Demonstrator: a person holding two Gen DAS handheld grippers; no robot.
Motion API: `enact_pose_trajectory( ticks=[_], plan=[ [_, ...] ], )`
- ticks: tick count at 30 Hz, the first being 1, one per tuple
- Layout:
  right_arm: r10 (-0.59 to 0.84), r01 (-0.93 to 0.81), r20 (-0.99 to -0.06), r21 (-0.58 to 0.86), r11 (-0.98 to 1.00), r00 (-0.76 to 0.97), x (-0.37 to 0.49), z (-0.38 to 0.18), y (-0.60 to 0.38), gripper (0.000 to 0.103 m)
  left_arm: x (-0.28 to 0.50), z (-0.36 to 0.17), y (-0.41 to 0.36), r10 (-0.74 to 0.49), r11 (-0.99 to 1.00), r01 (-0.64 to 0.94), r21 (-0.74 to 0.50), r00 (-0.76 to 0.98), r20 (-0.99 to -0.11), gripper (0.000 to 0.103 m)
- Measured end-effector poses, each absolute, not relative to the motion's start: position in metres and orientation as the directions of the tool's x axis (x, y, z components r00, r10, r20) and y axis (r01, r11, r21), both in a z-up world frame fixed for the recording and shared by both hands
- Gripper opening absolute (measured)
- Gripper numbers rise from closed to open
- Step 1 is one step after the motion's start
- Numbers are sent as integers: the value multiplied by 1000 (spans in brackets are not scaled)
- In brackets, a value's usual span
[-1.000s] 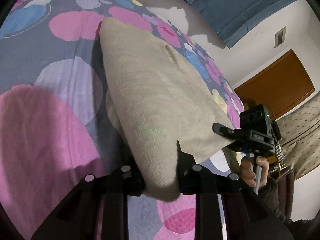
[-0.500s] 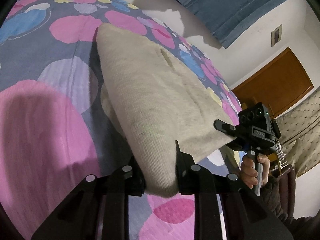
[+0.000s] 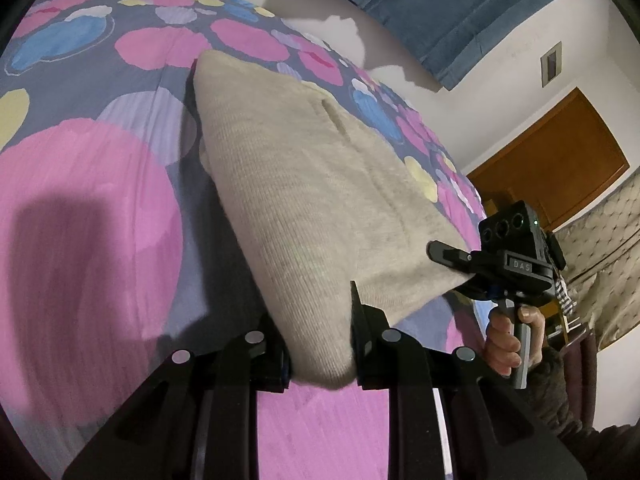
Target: Fold small clothes
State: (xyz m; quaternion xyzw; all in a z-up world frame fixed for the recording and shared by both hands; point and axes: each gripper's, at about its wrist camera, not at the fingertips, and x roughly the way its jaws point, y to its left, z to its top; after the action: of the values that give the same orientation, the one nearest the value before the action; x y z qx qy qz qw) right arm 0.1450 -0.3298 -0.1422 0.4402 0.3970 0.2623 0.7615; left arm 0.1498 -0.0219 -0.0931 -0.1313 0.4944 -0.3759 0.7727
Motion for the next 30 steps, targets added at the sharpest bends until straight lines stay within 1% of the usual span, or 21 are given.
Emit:
enact_pose_trajectory(
  ticks=[16,19,21,22,23,24,26,30],
  plan=[
    [759,-47,-369,885,464,536,127,-142,-326,8,122,-94,-15,-706,685,459,-566,225,-672,19],
    [750,-35,-388,877,479,536,128,-146,-329,9,128,-97,-13,-731,663,446,-601,211,-649,21],
    [749,-23,-374,888,460,547,127,-147,-334,14,129,-94,-9,-753,643,440,-627,211,-624,23],
    [748,-15,-368,893,450,552,127,-148,-337,15,129,-92,-6,-765,631,441,-639,213,-608,25],
    [742,-7,-364,896,445,562,125,-148,-341,21,129,-90,-3,-775,620,441,-648,215,-595,33],
    [736,1,-367,895,445,569,124,-147,-345,23,127,-90,-1,-784,609,441,-659,215,-582,38],
    [731,8,-368,896,444,574,122,-148,-349,27,125,-91,2,-798,595,433,-678,216,-563,53],
    [746,1,-365,899,438,557,124,-148,-344,33,130,-97,6,-814,578,391,-716,208,-543,59]
  ],
)
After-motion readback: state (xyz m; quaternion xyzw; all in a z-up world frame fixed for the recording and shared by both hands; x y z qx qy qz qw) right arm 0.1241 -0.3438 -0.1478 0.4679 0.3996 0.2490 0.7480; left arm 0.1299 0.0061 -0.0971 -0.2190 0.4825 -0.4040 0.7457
